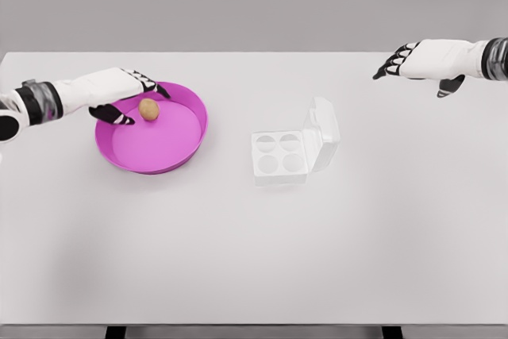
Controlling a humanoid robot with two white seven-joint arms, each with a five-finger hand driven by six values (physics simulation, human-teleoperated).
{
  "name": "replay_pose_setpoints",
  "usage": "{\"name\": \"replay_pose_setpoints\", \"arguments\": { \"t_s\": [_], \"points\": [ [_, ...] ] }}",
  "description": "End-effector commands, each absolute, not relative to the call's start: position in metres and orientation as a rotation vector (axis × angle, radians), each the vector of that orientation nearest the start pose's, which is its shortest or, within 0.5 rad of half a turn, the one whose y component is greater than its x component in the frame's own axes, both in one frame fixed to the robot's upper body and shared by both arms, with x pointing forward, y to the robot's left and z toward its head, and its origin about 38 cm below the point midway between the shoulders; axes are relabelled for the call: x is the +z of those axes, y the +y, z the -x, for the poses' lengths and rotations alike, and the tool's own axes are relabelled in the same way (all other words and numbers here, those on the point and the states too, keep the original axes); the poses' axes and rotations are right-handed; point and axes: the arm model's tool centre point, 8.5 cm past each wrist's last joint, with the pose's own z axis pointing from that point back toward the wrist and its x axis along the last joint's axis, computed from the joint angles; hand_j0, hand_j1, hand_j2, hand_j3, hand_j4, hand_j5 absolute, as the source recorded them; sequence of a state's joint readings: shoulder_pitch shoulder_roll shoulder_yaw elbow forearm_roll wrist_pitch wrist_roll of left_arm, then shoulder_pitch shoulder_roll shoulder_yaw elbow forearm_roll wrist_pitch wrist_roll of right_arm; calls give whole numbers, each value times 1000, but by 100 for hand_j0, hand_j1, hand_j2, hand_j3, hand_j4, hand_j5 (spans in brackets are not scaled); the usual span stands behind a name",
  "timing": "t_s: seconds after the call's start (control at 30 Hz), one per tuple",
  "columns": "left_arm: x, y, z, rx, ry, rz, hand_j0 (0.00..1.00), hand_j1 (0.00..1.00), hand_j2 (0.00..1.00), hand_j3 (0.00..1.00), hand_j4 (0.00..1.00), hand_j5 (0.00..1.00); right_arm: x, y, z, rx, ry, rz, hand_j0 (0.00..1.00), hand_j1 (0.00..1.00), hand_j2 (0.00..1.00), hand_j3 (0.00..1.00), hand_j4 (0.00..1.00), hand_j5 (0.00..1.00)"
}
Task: Pack egg into the box and close the box lid
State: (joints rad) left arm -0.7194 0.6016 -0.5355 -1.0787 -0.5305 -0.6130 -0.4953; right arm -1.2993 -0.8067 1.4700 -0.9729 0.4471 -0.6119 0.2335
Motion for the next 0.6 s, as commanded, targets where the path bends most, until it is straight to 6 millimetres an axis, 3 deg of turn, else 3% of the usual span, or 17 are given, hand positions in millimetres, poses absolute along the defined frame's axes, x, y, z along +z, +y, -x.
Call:
{"name": "replay_pose_setpoints", "arguments": {
  "t_s": [0.0, 0.57],
  "points": [
    [172, 311, -496, -1884, -1337, -441, 80, 80, 80, 80, 80, 80, 240, -348, -520, 2294, -1022, 672, 100, 100, 100, 100, 100, 100],
    [154, 305, -507, -1856, -1293, -416, 78, 78, 78, 78, 78, 78, 241, -354, -511, 2299, -1030, 667, 100, 100, 100, 100, 100, 100]
  ]
}}
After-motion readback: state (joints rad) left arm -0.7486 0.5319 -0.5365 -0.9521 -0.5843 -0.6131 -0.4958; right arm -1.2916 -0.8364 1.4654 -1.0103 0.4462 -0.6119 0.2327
